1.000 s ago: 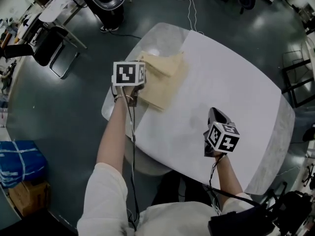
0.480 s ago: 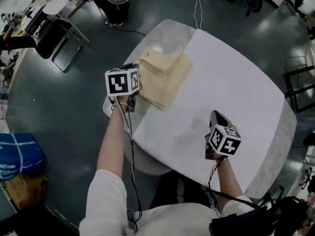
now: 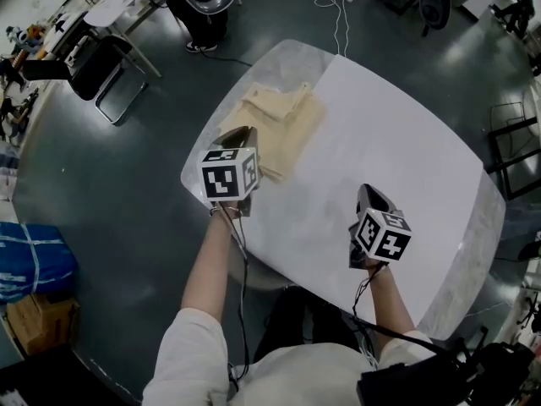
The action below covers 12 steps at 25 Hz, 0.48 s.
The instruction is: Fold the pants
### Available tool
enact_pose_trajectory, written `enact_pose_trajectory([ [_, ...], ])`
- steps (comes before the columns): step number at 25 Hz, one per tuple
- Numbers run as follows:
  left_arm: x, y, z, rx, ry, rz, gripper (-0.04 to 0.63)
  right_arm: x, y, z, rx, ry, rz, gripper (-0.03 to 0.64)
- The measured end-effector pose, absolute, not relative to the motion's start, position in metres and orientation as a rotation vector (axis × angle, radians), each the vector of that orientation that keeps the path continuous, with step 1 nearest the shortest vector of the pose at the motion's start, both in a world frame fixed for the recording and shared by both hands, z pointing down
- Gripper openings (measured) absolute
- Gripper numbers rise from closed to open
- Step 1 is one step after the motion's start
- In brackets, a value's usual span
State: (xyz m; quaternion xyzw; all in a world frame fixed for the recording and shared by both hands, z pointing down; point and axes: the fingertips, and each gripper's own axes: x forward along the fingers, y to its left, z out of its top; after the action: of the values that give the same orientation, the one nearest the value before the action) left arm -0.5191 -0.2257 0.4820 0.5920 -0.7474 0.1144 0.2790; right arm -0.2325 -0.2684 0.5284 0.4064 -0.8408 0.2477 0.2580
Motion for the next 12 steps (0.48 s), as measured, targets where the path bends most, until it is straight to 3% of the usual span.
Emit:
enact_pose_trajectory([
  [12,-0.415,-0.123,0.424,1.555,-2.192,0.201,0.023,-0.211,-0.227,0.461,1.042,-2.429,0.588,-0.008],
])
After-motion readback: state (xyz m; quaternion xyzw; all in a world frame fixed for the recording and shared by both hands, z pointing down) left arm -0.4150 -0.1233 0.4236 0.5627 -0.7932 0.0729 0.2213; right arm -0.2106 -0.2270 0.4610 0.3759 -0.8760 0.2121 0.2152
